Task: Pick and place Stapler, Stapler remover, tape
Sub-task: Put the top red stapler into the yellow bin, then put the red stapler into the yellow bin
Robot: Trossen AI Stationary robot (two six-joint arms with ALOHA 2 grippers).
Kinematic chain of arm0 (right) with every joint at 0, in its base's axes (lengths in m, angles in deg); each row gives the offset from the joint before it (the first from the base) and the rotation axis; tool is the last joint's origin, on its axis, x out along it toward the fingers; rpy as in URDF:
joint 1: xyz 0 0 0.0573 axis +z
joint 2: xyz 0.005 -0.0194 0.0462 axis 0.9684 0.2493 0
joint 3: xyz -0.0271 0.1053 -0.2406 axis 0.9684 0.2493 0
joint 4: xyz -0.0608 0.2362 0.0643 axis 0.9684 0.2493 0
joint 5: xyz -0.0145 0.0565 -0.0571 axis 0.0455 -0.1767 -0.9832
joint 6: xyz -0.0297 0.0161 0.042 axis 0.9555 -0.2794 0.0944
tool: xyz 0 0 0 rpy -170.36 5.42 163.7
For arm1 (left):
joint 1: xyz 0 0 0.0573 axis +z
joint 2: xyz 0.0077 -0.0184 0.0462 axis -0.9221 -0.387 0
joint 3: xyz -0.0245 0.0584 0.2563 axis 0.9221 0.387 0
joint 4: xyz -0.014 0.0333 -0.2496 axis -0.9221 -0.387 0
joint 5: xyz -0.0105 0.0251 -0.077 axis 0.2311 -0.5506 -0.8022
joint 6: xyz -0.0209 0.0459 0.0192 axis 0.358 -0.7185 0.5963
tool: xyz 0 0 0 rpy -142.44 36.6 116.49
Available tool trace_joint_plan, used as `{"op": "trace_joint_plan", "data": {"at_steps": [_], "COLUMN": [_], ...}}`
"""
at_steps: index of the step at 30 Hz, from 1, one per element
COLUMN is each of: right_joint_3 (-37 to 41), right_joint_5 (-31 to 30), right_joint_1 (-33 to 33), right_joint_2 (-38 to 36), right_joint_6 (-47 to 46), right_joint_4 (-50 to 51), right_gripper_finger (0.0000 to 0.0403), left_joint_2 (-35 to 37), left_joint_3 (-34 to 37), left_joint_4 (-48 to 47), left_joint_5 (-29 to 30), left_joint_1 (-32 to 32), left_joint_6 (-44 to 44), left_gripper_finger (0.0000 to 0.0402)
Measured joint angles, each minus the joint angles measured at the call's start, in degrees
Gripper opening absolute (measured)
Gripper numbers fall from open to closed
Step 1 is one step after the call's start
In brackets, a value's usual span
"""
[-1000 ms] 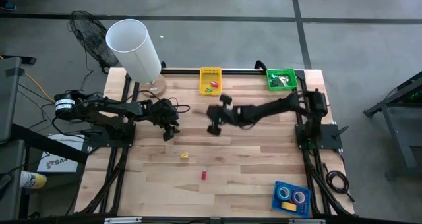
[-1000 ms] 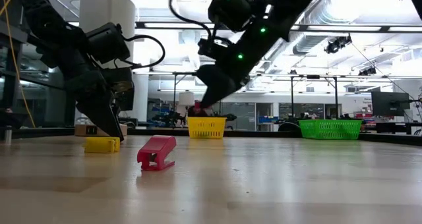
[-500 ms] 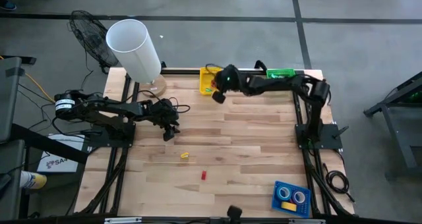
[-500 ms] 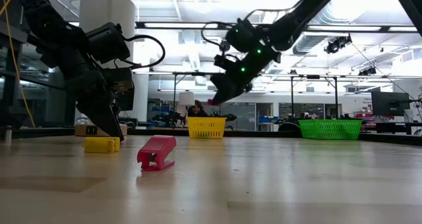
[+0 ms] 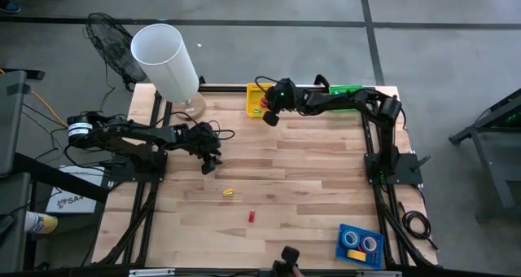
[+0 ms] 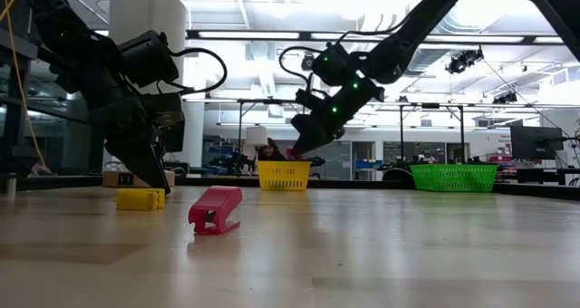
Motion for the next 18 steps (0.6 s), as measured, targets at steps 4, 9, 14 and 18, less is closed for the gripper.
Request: {"op": "trace_joint_plan", "data": {"at_steps": [4,9,14,18], "right_joint_3": [0.0,0.0,0.0,0.0], "right_joint_5": [-0.2,-0.2,-0.1,0.3], "right_joint_1": [0.0,0.0,0.0,0.5], "right_joint_2": [-0.2,-0.3,-0.4,-2.2], "right_joint_6": [-0.2,-0.4,-0.5,-0.4], "right_joint_4": [-1.7,-1.6,-1.4,1.9], "right_gripper_finger": [0.0095,0.0138,0.018,0.0197], "left_joint_2": [0.0,0.0,0.0,0.0], "left_joint_3": [0.0,0.0,0.0,0.0], "left_joint_4": [0.0,0.0,0.0,0.0], "left_joint_5": [0.0,0.0,0.0,0.0], "left_joint_1": [0.0,0.0,0.0,0.0], "left_joint_6": [0.0,0.0,0.0,0.0], "left_gripper_finger": [0.0202,0.0202,0.0202,0.0202]}}
